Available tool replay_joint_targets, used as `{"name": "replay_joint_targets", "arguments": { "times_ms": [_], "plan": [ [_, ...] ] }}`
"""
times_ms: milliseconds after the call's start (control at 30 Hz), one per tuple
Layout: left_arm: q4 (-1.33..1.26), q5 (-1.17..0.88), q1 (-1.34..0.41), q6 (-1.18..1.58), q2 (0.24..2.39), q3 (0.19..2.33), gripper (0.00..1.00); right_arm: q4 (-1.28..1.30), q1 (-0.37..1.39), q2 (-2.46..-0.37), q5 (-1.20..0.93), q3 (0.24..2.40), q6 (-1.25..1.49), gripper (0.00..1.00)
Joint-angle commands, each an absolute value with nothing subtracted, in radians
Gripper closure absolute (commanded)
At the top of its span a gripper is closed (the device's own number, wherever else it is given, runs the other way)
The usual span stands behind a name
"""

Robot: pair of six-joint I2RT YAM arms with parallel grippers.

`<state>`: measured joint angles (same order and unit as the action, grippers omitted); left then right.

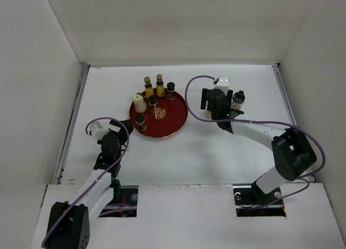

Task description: Organize the condiment bottles

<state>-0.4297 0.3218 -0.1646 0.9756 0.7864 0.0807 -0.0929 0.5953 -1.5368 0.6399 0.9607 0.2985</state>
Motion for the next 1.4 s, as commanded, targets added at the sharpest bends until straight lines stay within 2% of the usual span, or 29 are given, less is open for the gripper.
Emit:
{"name": "replay_joint_targets", "arguments": {
  "times_ms": [0, 133, 233, 333, 433, 500, 600, 700, 1033, 1367],
  "plan": [
    [-0.468, 0.339, -0.171, 0.962, 0.767, 0.112, 0.0, -0.081, 0.564, -1.586, 0.595, 1.023, 0.321, 0.15],
    [-0.463, 0.328, -0.163, 0.962, 0.759, 0.11, 0.0, -0.083, 0.539, -1.632, 0.589, 1.045, 0.328, 0.16],
    [-0.463, 0.339, -0.168, 0.96, 0.761, 0.11, 0.0, -0.089, 0.532, -1.644, 0.586, 1.042, 0.336, 0.2],
    [-0.465, 0.325, -0.165, 0.965, 0.772, 0.112, 0.0, -0.09, 0.525, -1.651, 0.575, 1.037, 0.341, 0.31],
    [-0.468, 0.334, -0.169, 0.962, 0.773, 0.112, 0.0, -0.104, 0.531, -1.602, 0.575, 1.009, 0.353, 0.47],
    [-0.466, 0.325, -0.163, 0.966, 0.773, 0.112, 0.0, -0.121, 0.542, -1.54, 0.586, 0.99, 0.342, 0.5],
    [-0.468, 0.339, -0.173, 0.962, 0.765, 0.11, 0.0, -0.149, 0.614, -1.439, 0.601, 0.976, 0.319, 0.51],
    [-0.469, 0.338, -0.171, 0.966, 0.784, 0.113, 0.0, -0.173, 0.711, -1.428, 0.586, 1.018, 0.299, 0.52],
    [-0.463, 0.348, -0.169, 0.957, 0.75, 0.106, 0.0, -0.255, 0.953, -1.748, 0.5, 1.273, 0.311, 0.53],
    [-0.46, 0.325, -0.159, 0.96, 0.752, 0.107, 0.0, -0.271, 1.004, -1.917, 0.489, 1.382, 0.298, 0.49]
  ]
}}
